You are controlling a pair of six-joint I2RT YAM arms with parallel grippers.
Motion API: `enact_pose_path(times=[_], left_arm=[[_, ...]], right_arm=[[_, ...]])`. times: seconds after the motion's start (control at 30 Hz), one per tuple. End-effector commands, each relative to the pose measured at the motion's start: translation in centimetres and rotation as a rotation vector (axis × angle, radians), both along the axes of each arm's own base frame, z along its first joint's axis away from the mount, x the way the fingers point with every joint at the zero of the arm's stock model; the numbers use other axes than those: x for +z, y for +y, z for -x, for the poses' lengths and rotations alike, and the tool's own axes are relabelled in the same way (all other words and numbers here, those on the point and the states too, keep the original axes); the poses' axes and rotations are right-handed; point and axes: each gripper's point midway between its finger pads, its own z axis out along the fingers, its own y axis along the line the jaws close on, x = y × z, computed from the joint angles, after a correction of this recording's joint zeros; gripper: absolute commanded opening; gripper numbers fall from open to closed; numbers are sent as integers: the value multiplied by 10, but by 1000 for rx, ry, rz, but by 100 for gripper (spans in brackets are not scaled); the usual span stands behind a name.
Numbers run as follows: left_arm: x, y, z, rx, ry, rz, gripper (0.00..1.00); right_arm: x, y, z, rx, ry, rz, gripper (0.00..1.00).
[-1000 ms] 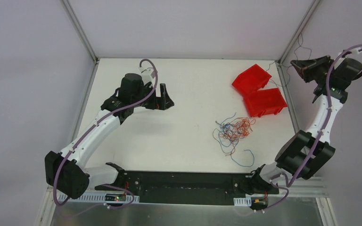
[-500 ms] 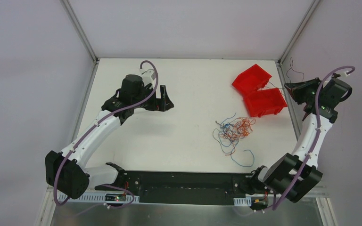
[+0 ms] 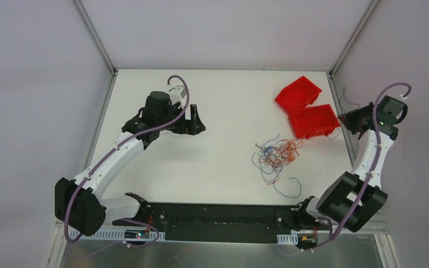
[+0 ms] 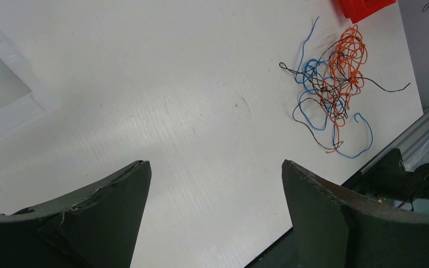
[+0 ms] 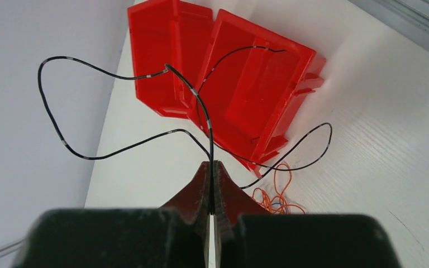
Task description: Untangle the cables
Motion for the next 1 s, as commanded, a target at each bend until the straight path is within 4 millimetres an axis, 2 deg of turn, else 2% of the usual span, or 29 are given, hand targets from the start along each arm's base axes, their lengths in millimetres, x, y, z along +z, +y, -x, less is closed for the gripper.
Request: enact_pose_path(times=[0.0,0.27,0.47,0.63,0.8,0.97], left_arm=[[5,-2,-1,-19,-36,17,90],[3,-6,1,-36,-25,31,90],[4,-7,2,-44,-27,34,90],[4,-6,2,-43,-35,28,90],[5,-5,1,-40,-37,27,90],[6,-6,1,-42,-38,29,90]], right_arm=[[-2,-6,-22,4,20,21,0],[-13,-3,-67,38,34,-19,0],[4,7,-95,72,27,28,0],[4,16,-119,112,17,-12,0],[-13,27,-131,139,37,-23,0],[-52,28,-130,146,69,-46,0]])
